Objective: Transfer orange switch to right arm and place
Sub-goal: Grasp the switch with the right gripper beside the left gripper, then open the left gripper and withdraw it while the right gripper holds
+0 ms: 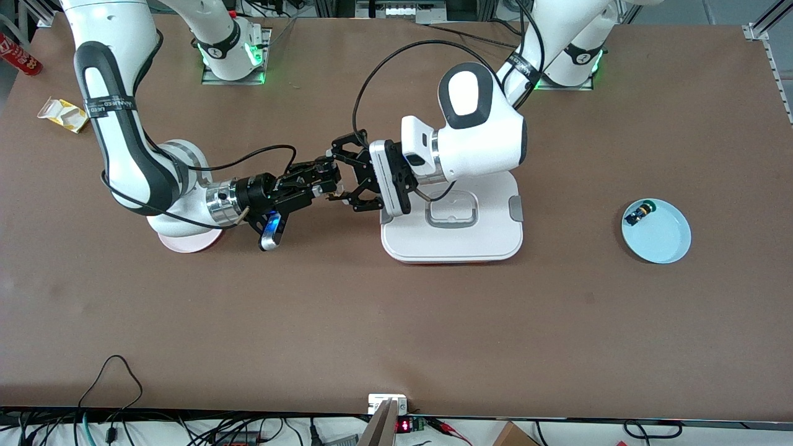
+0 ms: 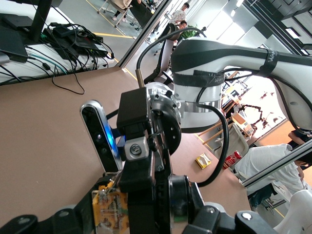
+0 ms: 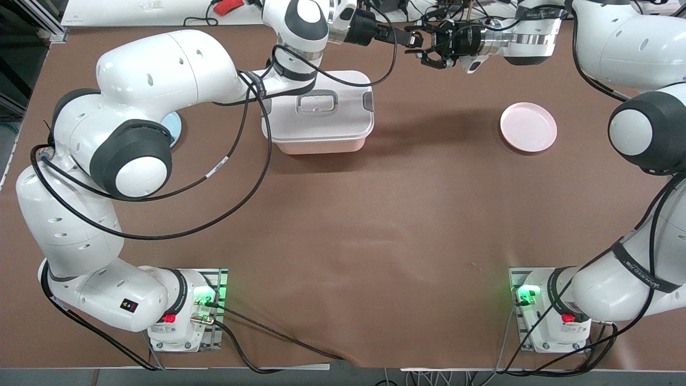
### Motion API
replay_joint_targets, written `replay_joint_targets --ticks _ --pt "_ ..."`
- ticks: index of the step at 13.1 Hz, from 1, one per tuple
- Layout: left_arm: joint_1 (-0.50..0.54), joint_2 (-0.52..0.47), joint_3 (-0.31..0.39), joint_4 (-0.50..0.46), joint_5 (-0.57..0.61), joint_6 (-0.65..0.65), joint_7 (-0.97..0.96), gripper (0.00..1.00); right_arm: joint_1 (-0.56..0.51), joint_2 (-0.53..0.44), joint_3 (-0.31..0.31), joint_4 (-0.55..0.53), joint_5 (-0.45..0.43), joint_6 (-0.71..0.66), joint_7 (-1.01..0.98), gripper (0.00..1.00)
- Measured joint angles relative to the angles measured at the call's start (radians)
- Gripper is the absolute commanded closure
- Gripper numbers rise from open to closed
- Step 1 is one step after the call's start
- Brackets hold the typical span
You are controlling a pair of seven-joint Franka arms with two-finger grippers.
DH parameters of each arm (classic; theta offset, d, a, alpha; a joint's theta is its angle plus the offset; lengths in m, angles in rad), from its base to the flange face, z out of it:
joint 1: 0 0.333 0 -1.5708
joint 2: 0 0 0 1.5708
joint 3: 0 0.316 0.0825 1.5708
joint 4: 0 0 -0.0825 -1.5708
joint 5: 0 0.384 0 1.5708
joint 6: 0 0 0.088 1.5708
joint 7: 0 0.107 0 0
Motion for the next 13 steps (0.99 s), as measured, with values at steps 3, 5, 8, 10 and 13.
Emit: replay_joint_targets --ticks 3,5,8,10,13 --pt "-0.007 0.0 -0.002 0.001 -0.005 0.01 0.001 0.76 -0.008 -0.001 0.0 0.005 -0.021 -0.015 -0.011 0.68" --pt "-0.009 0.0 -0.002 0.002 -0.005 0.013 0.003 0.0 -0.01 -0.001 0.001 0.006 -0.023 -0.017 -0.014 0.7" --pt "-0.004 0.0 0.002 0.001 -0.005 0.013 0.009 0.0 -0.036 -0.001 -0.003 0.006 -0.037 -0.026 -0.021 0.71" --pt "0.003 -0.001 0.003 0.002 -0.005 0.012 0.012 0.0 -0.049 -0.001 -0.003 0.006 -0.044 -0.033 -0.022 0.72" --pt "0.022 -0.034 0.003 -0.002 -0.005 -0.012 0.013 0.0 -0.062 -0.002 -0.003 0.008 -0.105 -0.046 -0.031 0.73"
